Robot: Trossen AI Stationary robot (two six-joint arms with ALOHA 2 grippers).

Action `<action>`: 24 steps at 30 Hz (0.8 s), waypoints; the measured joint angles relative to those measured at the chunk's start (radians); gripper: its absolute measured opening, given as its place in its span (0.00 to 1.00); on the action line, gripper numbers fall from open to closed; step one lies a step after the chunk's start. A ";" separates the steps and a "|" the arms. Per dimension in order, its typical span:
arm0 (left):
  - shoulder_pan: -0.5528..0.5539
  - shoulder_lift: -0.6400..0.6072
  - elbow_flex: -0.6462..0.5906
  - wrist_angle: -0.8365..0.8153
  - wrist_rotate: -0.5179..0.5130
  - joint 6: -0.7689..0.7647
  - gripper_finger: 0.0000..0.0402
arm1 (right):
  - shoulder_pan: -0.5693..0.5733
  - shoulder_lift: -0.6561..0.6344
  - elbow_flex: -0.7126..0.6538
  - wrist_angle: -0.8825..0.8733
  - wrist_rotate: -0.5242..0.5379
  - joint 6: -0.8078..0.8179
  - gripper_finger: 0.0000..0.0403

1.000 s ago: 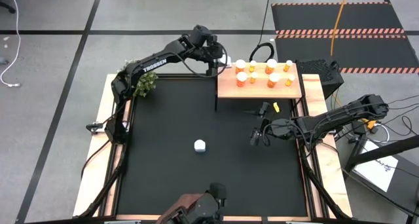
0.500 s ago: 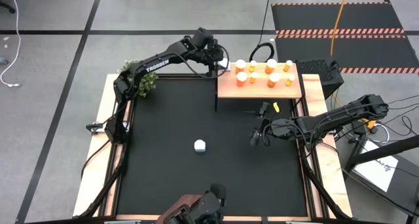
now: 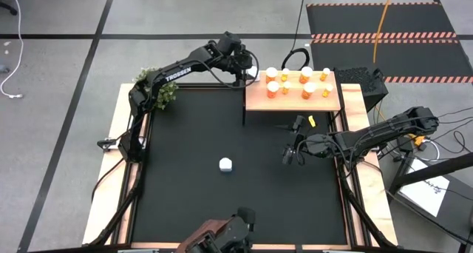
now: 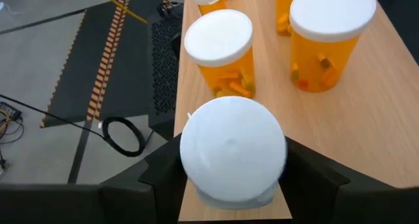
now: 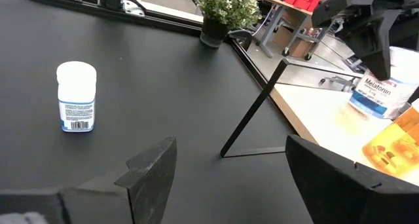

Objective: Pick and place medicine bottles onto shelf by color
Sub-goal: Put the right large white pill bottle on the shelf

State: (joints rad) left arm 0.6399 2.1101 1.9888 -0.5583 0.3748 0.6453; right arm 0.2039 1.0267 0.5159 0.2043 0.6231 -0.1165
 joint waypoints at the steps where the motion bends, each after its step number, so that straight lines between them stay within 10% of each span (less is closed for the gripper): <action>1: 0.000 0.000 0.000 0.000 0.000 0.000 0.54 | 0.000 0.000 0.000 0.000 0.000 0.000 0.69; 24: -0.001 0.000 0.000 0.014 0.002 0.056 0.59 | 0.000 0.000 0.000 -0.008 0.000 0.000 0.69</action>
State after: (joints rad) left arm 0.6392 2.1101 1.9888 -0.5446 0.3763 0.7013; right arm 0.2039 1.0267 0.5159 0.1967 0.6231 -0.1166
